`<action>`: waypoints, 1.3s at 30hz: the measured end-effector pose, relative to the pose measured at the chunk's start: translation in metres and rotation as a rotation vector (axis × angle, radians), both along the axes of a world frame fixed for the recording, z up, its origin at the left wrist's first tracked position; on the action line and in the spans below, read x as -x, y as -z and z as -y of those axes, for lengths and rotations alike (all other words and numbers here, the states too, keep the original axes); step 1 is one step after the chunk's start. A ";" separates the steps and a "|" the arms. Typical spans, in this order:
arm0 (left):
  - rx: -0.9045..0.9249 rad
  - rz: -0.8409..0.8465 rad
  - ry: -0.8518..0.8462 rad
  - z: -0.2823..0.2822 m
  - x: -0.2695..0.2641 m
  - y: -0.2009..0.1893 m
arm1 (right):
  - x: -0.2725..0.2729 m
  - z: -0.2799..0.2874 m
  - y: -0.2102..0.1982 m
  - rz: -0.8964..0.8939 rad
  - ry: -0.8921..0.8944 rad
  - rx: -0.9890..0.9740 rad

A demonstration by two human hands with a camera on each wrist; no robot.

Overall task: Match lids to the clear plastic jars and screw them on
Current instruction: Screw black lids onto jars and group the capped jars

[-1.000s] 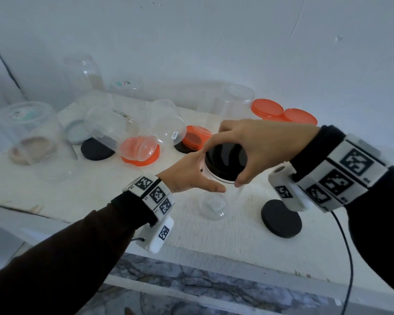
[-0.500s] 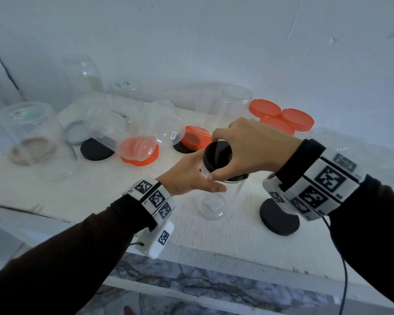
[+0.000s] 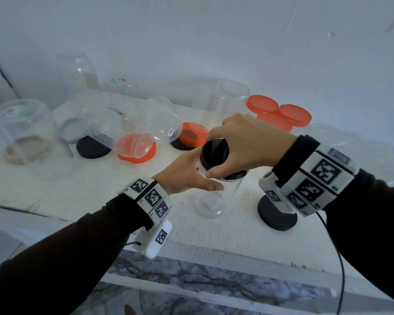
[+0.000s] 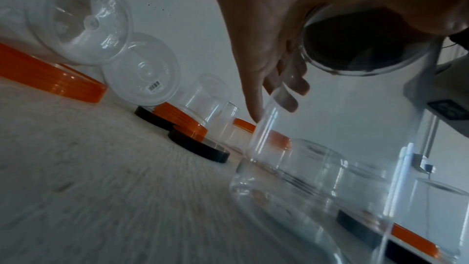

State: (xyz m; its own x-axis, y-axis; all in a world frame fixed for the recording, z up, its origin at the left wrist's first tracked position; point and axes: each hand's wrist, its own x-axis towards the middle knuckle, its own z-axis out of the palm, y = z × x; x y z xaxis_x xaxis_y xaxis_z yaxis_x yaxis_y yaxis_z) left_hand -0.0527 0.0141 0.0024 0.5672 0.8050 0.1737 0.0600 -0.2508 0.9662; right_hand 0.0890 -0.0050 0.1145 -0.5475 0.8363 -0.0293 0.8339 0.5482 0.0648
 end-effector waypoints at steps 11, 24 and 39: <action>-0.017 -0.053 -0.006 0.000 0.002 0.001 | -0.011 0.000 -0.017 0.008 -0.080 0.351; -0.034 -0.038 -0.035 0.006 -0.001 0.001 | 0.005 0.011 0.008 -0.036 0.117 -0.085; -0.034 -0.052 -0.008 0.004 0.000 0.000 | -0.001 0.002 0.005 0.012 0.018 0.016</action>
